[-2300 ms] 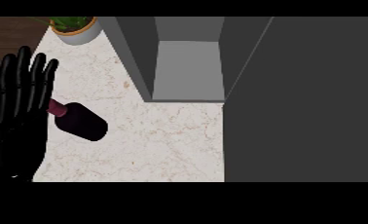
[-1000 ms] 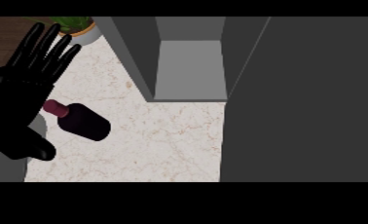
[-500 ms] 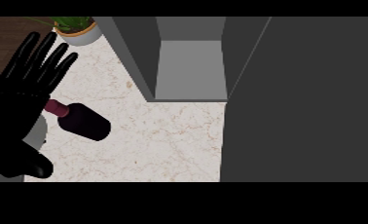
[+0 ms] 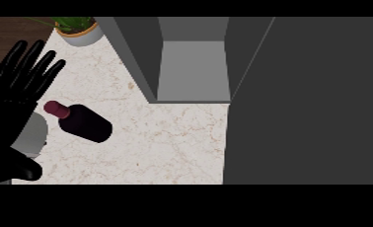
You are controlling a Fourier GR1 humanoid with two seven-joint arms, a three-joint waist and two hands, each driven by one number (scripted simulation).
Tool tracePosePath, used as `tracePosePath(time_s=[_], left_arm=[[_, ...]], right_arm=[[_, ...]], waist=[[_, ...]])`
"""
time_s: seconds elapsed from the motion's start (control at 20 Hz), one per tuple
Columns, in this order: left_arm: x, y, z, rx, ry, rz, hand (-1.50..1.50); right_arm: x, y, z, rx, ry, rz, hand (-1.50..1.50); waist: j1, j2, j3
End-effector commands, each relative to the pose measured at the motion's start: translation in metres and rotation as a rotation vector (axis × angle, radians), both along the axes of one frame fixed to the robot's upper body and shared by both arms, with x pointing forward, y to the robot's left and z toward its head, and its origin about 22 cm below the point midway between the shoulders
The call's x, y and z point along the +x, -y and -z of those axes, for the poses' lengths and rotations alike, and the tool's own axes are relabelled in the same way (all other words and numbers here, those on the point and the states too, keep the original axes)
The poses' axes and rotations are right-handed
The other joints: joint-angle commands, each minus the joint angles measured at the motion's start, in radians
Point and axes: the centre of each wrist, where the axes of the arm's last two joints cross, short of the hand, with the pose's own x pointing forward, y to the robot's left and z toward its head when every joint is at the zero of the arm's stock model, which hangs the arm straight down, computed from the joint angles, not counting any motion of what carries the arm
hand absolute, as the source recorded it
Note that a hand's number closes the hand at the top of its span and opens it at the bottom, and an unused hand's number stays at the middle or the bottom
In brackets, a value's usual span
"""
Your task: Pick up the wine, place it into the cabinet and close the cabinet
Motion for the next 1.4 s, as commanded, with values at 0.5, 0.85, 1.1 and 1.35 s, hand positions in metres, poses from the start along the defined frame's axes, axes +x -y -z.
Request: tracePosePath(time_s=[0.5,0.85,1.1,1.35], left_arm=[[-0.002,-0.045,0.031,0.035,-0.035,-0.090,-1.50],[0.002,-0.060,0.067,0.089,-0.081,-0.095,-1.50],[0.013,-0.072,0.083,0.104,-0.101,-0.124,-1.50],[0.005,-0.095,0.123,0.098,-0.124,-0.120,-1.50]], right_arm=[[-0.006,0.003,-0.006,0.001,0.014,0.011,-1.50],[-0.003,-0.011,0.002,0.013,0.009,-0.006,-1.50],[-0.007,0.001,0.001,0.014,0.008,-0.007,-1.50],[-0.014,-0.019,-0.002,0.005,0.007,-0.021,-1.50]], waist=[[-0.001,0.000,0.000],[-0.001,0.000,0.000],[-0.003,0.001,0.000],[-0.005,0.001,-0.001]])
